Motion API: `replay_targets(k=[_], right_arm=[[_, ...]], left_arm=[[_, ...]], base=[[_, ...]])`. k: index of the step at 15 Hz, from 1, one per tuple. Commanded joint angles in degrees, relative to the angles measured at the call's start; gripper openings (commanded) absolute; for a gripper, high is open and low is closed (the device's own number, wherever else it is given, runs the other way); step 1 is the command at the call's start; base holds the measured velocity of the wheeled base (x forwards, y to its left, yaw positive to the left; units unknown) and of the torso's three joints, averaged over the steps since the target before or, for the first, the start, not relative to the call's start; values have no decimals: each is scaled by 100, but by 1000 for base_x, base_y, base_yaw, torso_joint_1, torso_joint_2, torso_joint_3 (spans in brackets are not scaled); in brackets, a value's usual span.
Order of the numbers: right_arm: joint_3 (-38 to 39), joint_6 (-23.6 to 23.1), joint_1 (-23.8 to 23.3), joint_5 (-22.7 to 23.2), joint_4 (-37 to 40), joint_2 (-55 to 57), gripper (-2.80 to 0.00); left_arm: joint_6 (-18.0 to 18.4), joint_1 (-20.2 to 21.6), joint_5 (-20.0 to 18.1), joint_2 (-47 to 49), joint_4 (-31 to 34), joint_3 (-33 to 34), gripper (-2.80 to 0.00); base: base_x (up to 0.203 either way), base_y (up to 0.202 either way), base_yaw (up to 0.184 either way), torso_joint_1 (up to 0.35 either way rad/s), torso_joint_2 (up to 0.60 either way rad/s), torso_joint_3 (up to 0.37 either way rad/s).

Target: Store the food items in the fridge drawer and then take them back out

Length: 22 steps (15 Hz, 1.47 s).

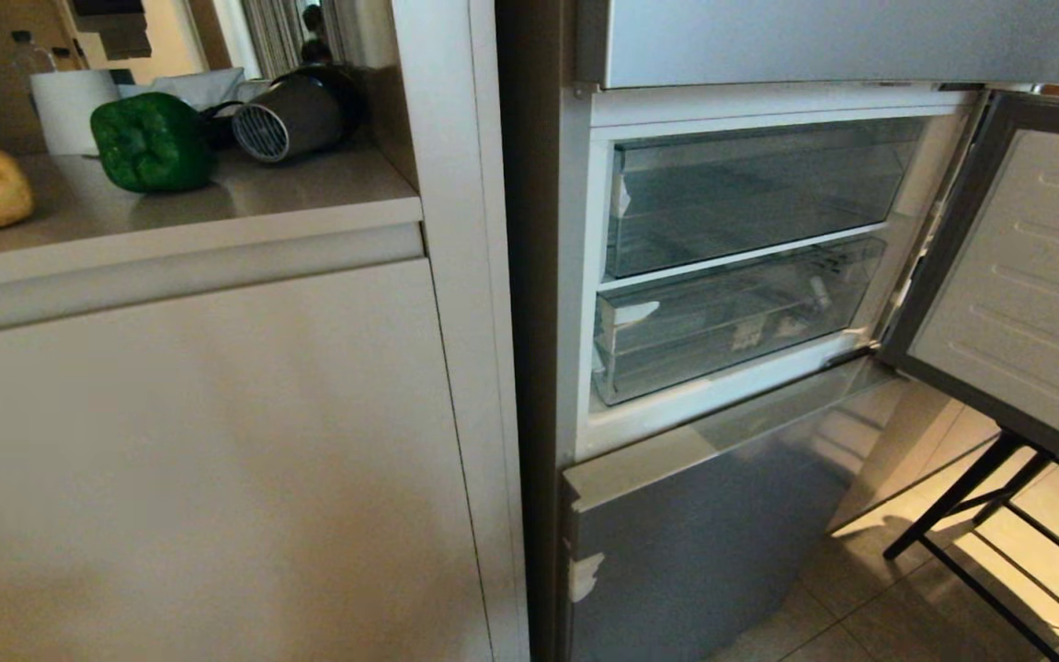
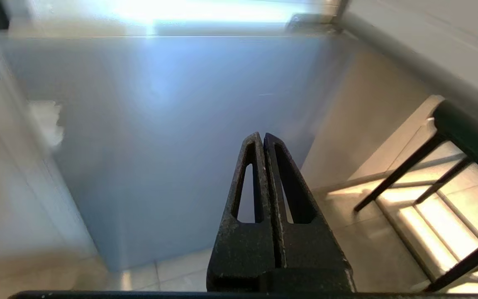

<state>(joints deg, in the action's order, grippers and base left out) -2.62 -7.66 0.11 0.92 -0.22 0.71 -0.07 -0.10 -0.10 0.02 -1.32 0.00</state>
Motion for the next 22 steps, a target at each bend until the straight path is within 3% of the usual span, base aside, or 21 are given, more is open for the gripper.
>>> replay_targets(k=[1,3,8,14,18,20,21,22], right_arm=[[-344,13,-4,-32,-57,495,-280],[-721,153,3,-30,-68,1388,-280],[-1606,1254,33,290,-395,4232,-280],[-1936,1444,33,427,-2960,7486,-280],[-1935,1139,168,709,-5497,8969,-280],[-1991,1062,263,1280,-5871,9289,-280],[-2073,1043,365,1354,-5894,9422,-280],[-2197,1028,509,1365,-5899,9534,0]], left_arm=[[-1,1,1,-2,0,62,-280],[-1,1,1,-2,0,62,-280],[-1,1,1,-2,0,62,-280],[-1,1,1,-2,0,62,-280],[-1,1,1,-2,0,62,-280],[-1,1,1,-2,0,62,-280],[-1,1,1,-2,0,62,-280],[-1,1,1,-2,0,62,-280]], base=[[0,0,0,0,0,0],[0,0,0,0,0,0],[0,0,0,0,0,0],[0,0,0,0,0,0],[0,0,0,0,0,0],[0,0,0,0,0,0],[0,0,0,0,0,0],[0,0,0,0,0,0]])
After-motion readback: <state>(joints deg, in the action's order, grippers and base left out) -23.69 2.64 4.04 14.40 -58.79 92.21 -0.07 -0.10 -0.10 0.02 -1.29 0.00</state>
